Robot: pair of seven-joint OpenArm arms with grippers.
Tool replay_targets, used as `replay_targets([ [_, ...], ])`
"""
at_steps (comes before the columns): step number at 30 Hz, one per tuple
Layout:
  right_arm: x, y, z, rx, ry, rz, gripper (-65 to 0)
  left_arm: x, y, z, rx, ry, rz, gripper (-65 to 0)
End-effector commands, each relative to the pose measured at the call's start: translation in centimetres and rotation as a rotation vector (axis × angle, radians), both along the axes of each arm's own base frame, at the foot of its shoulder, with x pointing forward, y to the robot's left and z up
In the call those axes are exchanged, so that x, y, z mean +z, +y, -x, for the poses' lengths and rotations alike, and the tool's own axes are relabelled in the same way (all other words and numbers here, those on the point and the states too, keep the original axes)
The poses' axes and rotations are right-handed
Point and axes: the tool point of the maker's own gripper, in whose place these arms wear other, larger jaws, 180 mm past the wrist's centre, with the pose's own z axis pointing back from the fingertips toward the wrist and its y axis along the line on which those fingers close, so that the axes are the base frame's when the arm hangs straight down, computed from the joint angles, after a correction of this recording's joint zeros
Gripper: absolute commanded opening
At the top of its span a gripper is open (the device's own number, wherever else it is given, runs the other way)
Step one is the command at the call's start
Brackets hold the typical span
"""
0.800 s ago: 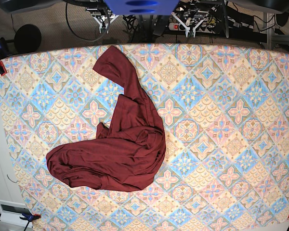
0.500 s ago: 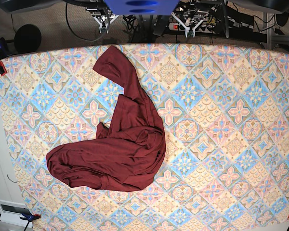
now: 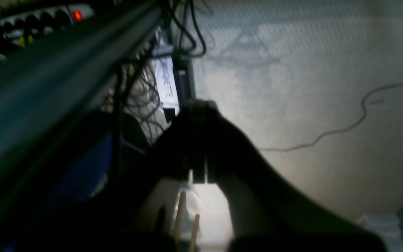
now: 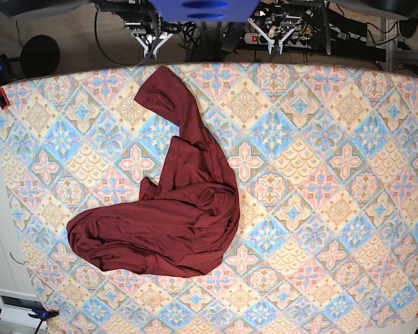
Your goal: Layout the t-shirt on the table in an organized manner, then fold the t-shirt properly
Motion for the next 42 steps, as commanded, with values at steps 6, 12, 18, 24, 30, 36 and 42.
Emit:
replay_targets([
  [6, 0.3, -3.3, 2.6, 0.001, 0.011, 0.05, -65.0, 0.4, 1.6, 2.9, -0.013, 0.0, -0.025, -65.0],
  [12, 1.5, -7.0, 5.2, 0.021, -0.014, 0.111, -65.0, 1.5, 4.4, 5.0, -0.026, -0.026, -0.068, -65.0],
  [18, 3.1, -9.2, 6.5, 0.047, -0.061, 0.149, -65.0, 2.6, 7.1, 6.3, -0.05, -0.044, -0.108, -65.0],
  [24, 5.7, -13.5, 7.1, -0.1, -0.134, 0.23, -65.0, 5.3, 8.9, 7.2, -0.094, -0.115, -0.132, -65.0],
  [30, 10.0, -17.6, 6.0, -0.115, -0.249, 0.3, -65.0, 9.0, 9.3, 6.7, -0.144, -0.211, -0.133, -65.0],
  [36, 16.1, -21.9, 3.7, -0.099, -0.391, 0.412, -65.0, 14.8, 8.5, 4.5, -0.201, -0.359, -0.109, -65.0],
  [42, 21.3, -24.1, 1.0, -0.086, -0.473, 0.485, -65.0, 20.6, 8.1, 1.1, -0.202, -0.501, -0.064, -65.0],
])
